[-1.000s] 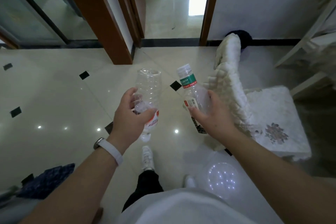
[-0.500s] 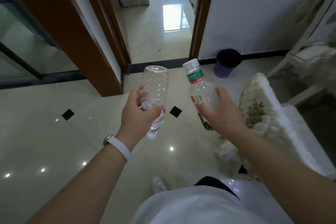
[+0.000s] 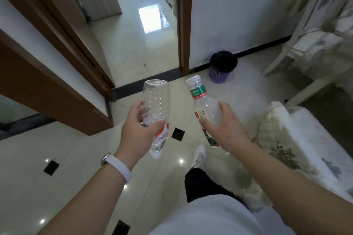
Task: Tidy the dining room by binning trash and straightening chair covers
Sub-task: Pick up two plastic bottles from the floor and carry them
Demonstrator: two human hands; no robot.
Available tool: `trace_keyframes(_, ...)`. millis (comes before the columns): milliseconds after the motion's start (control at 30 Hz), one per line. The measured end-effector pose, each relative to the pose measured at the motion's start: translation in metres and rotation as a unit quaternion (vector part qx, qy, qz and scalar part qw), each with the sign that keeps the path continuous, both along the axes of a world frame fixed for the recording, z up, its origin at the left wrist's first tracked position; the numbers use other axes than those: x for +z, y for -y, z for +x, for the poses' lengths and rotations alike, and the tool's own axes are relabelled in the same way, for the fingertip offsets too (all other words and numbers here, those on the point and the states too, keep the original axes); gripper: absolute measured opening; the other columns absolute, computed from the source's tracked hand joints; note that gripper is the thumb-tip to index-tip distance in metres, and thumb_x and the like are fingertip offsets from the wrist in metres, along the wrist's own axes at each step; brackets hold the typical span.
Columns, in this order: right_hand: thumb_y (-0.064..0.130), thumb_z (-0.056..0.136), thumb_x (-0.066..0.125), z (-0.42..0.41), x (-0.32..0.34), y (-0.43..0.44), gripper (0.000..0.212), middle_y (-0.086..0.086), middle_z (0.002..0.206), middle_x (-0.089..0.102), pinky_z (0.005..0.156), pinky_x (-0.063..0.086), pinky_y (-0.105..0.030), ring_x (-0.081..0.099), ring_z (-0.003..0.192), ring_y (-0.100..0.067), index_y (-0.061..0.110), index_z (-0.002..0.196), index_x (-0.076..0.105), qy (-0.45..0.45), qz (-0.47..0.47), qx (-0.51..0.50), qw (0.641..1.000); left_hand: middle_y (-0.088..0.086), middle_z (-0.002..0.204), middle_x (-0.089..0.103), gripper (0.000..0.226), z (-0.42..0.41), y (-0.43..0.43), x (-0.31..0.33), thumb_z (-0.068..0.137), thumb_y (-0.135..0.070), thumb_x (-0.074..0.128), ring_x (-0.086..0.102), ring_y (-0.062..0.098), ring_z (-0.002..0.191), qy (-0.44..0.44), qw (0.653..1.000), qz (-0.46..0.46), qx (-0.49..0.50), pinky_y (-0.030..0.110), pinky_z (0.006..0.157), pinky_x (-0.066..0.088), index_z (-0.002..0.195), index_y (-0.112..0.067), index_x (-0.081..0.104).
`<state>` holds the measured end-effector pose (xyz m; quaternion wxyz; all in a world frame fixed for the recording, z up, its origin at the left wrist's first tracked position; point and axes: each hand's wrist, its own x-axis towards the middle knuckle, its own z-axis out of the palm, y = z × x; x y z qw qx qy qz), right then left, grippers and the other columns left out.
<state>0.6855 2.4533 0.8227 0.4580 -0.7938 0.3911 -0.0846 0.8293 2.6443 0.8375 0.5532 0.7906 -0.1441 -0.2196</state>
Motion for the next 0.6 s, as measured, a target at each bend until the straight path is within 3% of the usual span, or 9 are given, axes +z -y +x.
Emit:
trace_keyframes(100,0.046,0.083,0.072,0.048,-0.008,0.041,0.048,0.008,0.104,0.056,0.060,0.045,-0.022,0.058,0.084,-0.006,0.035,0.116,0.039,0.011,0.031,0.012,0.999,-0.012,0.123,0.062,0.071,0.042,0.042,0.004,0.077,-0.019,0.083,0.065,0.002,0.102,0.023,0.999,0.023,-0.008,0.018,0.074,0.057,0.137,-0.030,0.048)
trace_keyframes(233,0.045,0.081,0.074,0.101,-0.004,0.109,0.054,0.006,0.109,0.056,0.066,0.047,-0.029,0.058,0.091,-0.013,0.029,0.122,0.043,0.024,0.037,0.001,0.999,-0.015,0.113,0.064,0.062,0.095,0.109,0.018,0.078,-0.015,0.082,0.066,0.000,0.096,0.047,0.997,0.050,-0.027,0.018,0.074,0.055,0.129,-0.032,0.051)
trace_keyframes(400,0.043,0.081,0.075,0.127,0.009,0.208,0.052,0.007,0.110,0.057,0.074,0.044,-0.031,0.057,0.093,-0.014,0.030,0.122,0.046,0.043,0.026,-0.053,0.997,-0.012,0.123,0.062,0.069,0.144,0.208,0.027,0.075,-0.021,0.085,0.065,0.003,0.103,0.063,0.994,0.060,-0.060,0.036,0.092,0.055,0.130,-0.037,0.047)
trace_keyframes(500,0.046,0.082,0.073,0.126,0.009,0.250,0.051,0.007,0.109,0.058,0.073,0.053,-0.034,0.059,0.094,-0.014,0.036,0.122,0.043,0.044,0.033,-0.095,0.994,-0.015,0.118,0.062,0.069,0.152,0.261,0.033,0.077,-0.016,0.083,0.064,-0.003,0.099,0.073,0.989,0.059,-0.110,0.028,0.090,0.053,0.131,-0.037,0.046)
trace_keyframes(600,0.048,0.083,0.072,0.123,0.010,0.278,0.044,0.011,0.104,0.057,0.064,0.052,-0.028,0.058,0.088,-0.005,0.042,0.113,0.040,0.046,0.035,-0.129,0.990,-0.024,0.106,0.064,0.066,0.168,0.306,0.031,0.077,-0.015,0.083,0.065,-0.009,0.091,0.074,0.983,0.063,-0.156,0.023,0.083,0.053,0.122,-0.045,0.046)
